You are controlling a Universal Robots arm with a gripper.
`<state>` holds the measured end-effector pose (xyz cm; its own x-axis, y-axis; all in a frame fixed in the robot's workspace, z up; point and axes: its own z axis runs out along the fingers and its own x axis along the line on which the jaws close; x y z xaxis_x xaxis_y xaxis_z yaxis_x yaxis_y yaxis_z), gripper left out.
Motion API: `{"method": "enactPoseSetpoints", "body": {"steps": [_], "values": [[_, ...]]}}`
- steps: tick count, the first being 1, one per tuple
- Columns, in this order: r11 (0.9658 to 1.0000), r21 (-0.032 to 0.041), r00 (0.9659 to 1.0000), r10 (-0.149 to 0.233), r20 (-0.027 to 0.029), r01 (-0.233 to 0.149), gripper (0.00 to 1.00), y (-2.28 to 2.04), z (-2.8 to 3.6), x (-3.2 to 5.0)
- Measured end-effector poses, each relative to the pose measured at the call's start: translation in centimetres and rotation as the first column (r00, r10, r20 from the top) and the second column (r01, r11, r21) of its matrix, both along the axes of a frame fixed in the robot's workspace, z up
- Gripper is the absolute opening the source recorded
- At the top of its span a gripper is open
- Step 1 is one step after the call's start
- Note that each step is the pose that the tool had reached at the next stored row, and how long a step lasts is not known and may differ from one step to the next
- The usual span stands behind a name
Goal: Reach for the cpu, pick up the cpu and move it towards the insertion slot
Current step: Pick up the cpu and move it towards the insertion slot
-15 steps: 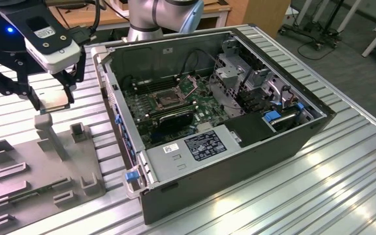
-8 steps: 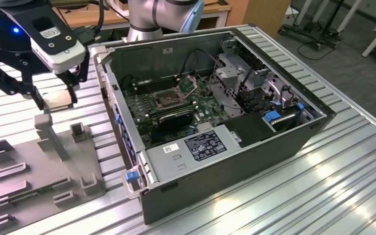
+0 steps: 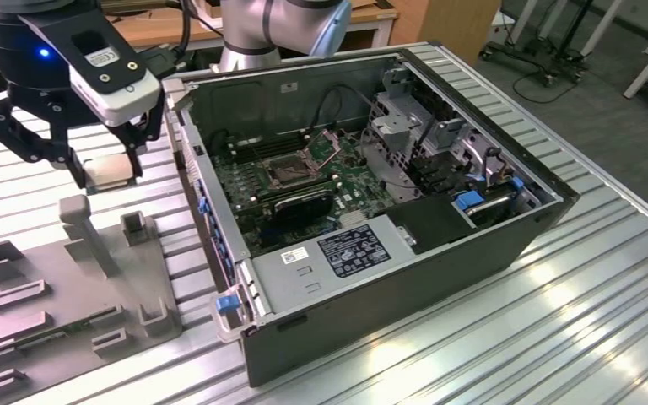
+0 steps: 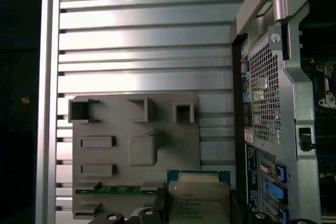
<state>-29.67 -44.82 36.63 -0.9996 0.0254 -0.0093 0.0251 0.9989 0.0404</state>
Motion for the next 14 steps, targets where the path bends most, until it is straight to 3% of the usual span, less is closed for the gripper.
{"method": "enactPoseSetpoints", "body": {"steps": [14], "values": [[1.0000,0.0000,1.0000,-0.003,0.0000,0.003,0.55,0.00,-0.16,0.97]]}}
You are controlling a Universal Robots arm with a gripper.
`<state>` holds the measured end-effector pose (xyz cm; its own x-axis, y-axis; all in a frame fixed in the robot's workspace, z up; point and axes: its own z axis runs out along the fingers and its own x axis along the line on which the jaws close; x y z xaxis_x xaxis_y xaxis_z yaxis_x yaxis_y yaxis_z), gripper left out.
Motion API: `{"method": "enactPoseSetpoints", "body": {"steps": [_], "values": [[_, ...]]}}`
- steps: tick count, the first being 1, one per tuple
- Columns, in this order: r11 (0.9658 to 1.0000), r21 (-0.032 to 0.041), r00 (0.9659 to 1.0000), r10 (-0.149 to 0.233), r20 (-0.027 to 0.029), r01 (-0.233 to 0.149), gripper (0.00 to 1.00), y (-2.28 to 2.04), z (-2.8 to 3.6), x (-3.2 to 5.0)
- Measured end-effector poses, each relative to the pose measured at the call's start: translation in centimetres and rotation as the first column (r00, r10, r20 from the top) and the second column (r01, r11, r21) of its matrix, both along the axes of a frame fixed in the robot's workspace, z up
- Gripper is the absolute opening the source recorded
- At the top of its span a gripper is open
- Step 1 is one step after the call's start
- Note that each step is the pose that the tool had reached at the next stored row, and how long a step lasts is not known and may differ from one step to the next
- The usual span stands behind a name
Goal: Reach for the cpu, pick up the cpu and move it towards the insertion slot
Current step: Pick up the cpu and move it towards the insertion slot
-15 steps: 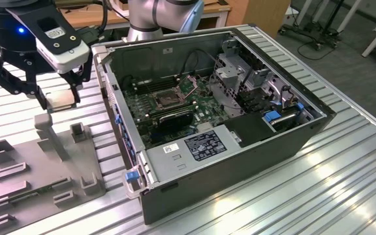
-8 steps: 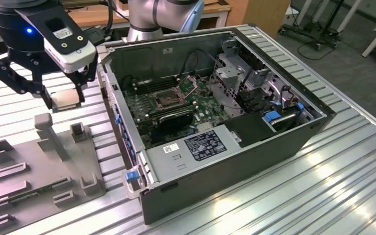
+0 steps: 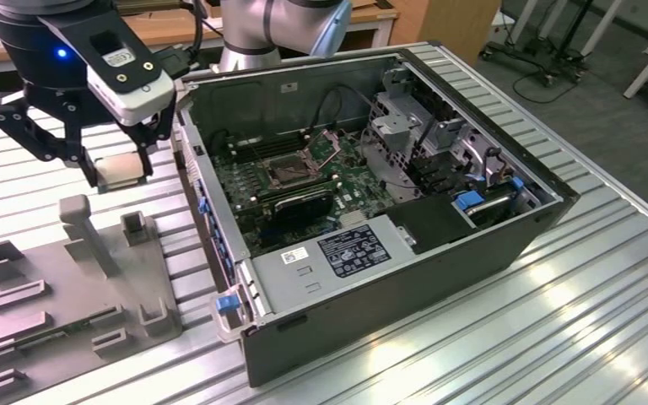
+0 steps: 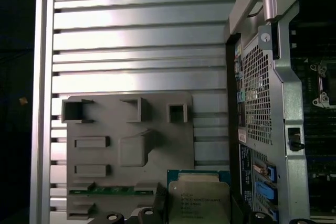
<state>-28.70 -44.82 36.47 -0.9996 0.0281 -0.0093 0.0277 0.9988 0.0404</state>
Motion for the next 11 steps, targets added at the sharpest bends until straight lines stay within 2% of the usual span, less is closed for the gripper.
{"method": "enactPoseSetpoints", "body": {"steps": [10,11], "values": [[1.0000,-0.0001,1.0000,-0.002,-0.0001,0.002,0.55,0.00,-0.15,0.78],[1.0000,0.0000,1.0000,-0.003,-0.0001,0.003,0.55,0.00,-0.21,1.15]]}}
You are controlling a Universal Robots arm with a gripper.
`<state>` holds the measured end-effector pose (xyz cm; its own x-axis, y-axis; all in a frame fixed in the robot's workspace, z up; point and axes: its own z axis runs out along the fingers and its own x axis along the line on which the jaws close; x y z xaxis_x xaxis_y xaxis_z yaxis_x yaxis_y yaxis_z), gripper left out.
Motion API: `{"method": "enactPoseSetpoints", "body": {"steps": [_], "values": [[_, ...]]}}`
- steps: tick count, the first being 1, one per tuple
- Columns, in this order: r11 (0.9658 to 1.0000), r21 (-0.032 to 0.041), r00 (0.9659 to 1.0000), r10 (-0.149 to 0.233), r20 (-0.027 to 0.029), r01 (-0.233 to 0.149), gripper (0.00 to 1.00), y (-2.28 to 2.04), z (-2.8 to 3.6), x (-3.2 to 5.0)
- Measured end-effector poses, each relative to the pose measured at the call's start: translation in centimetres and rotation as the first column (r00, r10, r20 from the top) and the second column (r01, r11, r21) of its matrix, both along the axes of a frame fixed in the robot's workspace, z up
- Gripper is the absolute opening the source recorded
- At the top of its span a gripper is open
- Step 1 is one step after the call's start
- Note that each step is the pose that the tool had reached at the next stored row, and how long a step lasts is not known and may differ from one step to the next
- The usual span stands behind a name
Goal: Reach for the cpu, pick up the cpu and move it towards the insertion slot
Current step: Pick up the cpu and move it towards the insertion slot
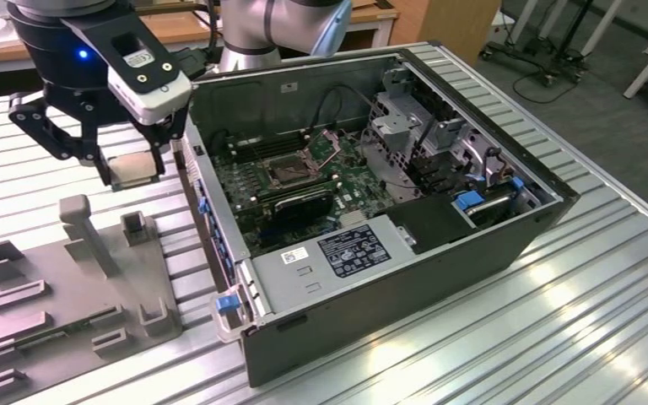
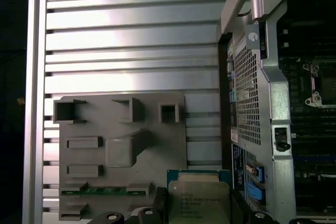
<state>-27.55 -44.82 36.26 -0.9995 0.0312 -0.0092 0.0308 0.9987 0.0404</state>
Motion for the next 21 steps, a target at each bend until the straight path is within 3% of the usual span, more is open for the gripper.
{"method": "enactPoseSetpoints", "body": {"steps": [18,19,21], "values": [[1.0000,0.0000,1.0000,-0.005,0.0000,0.005,0.55,0.00,-0.33,1.84],[1.0000,0.0000,1.0000,-0.006,0.0000,0.006,0.55,0.00,-0.41,2.36],[1.0000,0.0000,1.0000,-0.006,0.0000,0.006,0.55,0.00,-0.47,2.58]]}}
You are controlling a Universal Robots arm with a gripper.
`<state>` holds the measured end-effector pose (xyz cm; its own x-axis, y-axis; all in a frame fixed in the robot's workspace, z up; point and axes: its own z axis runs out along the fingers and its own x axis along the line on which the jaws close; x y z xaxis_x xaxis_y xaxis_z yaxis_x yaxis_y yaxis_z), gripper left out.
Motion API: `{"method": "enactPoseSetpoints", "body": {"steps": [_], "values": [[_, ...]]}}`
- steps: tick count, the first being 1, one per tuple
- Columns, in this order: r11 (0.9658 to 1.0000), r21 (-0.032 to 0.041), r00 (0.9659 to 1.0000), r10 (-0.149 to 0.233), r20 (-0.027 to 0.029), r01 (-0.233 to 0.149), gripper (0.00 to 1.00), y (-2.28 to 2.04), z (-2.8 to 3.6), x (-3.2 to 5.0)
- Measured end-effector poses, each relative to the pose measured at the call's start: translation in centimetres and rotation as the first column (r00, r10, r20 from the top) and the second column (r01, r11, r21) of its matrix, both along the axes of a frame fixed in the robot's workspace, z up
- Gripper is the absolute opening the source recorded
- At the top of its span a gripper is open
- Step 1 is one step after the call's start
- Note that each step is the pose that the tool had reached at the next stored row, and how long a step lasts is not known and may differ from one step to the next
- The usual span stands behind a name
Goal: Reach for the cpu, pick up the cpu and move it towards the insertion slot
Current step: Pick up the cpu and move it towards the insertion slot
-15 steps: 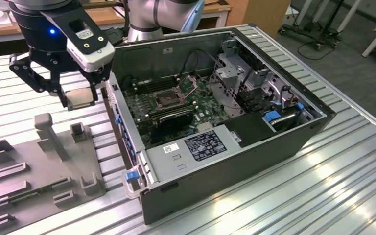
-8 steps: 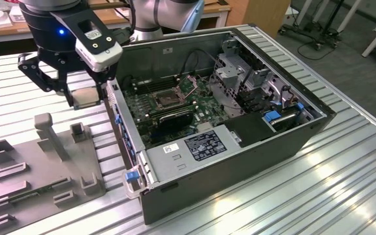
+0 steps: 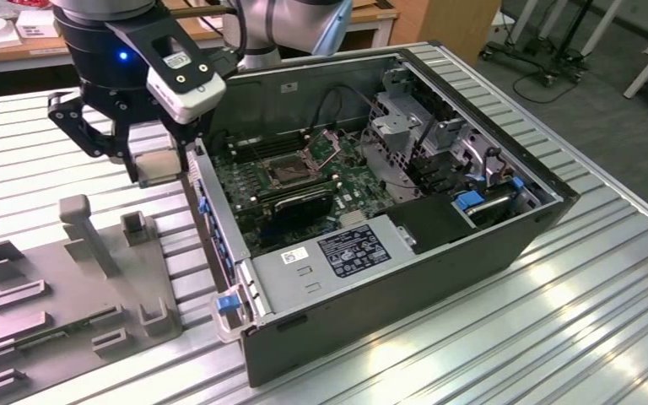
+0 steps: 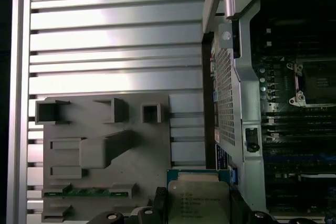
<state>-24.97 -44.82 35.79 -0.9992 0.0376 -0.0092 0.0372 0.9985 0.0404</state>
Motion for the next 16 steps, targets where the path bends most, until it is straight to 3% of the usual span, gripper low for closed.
{"method": "enactPoseSetpoints", "body": {"steps": [12,16], "values": [[1.0000,-0.0001,1.0000,0.000,0.0000,0.000,0.55,0.00,-0.16,1.39],[1.0000,-0.0009,1.0000,0.000,0.0000,0.000,0.55,0.00,-0.16,1.39]]}}
